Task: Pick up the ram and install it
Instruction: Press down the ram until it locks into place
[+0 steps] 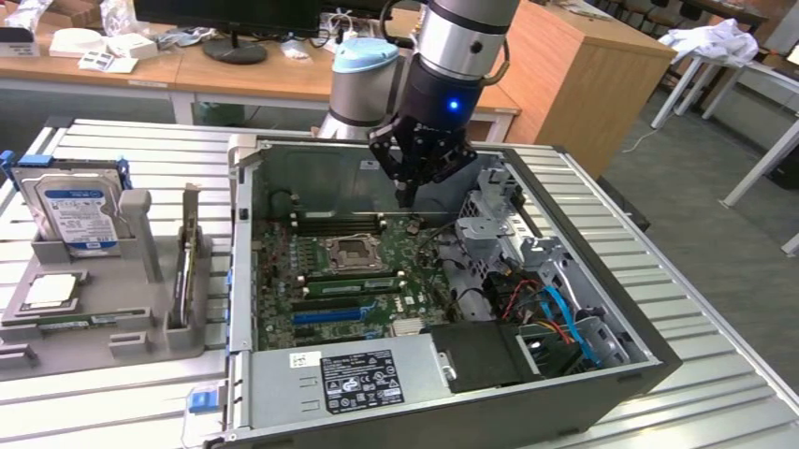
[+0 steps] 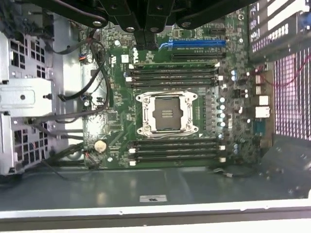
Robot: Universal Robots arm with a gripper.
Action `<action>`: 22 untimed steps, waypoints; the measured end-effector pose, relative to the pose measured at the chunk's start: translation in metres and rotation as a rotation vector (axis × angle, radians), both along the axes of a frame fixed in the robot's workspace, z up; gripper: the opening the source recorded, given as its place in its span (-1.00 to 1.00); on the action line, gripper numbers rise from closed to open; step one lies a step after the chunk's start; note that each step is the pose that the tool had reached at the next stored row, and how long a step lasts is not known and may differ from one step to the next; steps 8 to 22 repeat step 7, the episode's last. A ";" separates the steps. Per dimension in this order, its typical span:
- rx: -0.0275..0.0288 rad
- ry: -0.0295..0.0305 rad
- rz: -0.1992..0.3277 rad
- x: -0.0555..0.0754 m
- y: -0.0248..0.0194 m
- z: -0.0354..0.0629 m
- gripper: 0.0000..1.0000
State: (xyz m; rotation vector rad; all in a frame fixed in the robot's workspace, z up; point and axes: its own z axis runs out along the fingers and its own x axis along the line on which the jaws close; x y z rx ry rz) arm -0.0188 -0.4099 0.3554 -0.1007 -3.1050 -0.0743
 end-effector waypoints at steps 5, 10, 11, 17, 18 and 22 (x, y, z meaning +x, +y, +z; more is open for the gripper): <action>-0.0002 0.0001 -0.017 0.000 0.0000 0.0001 -0.80; -0.0002 0.0000 -0.017 0.000 -0.0001 0.0001 -0.80; -0.0002 0.0000 -0.017 0.000 -0.0001 0.0001 -0.80; -0.0002 0.0000 -0.017 0.000 -0.0001 0.0001 -0.80; -0.0002 0.0000 -0.017 0.000 -0.0001 0.0001 -0.80; -0.0002 0.0000 -0.017 0.000 -0.0001 0.0001 -0.80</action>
